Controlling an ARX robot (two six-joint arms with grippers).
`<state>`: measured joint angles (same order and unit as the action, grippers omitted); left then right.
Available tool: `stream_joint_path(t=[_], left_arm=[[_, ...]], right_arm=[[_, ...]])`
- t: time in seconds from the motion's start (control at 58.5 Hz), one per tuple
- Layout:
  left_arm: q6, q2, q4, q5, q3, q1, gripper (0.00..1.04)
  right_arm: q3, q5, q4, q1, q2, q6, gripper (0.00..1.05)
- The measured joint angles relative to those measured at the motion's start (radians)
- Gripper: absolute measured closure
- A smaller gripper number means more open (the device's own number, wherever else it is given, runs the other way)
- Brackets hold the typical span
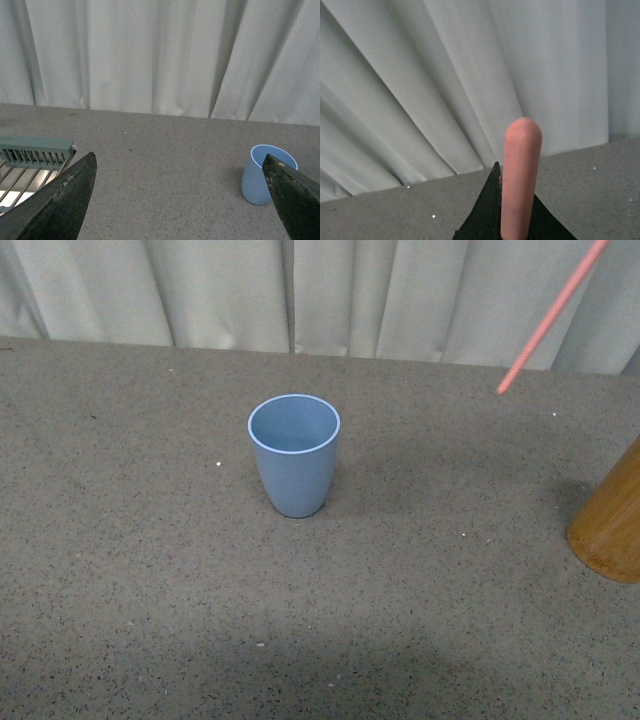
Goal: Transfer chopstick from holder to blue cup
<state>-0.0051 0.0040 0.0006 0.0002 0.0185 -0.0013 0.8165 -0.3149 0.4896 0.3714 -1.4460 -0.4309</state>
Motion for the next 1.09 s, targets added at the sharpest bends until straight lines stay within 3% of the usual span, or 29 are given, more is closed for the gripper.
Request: stream_joint_path(t=[0.41,1.094], left_arm=[[0.0,0.0,0.0,0.0,0.0,0.0,0.07],[0.0,0.0,0.0,0.0,0.0,0.0,0.07]], right_arm=[[0.065,-0.044,0.063,0.121,-0.155,0.002,1.04],[0.112,-0.081,0.094,0.163,-0.299,0.017,1.04]])
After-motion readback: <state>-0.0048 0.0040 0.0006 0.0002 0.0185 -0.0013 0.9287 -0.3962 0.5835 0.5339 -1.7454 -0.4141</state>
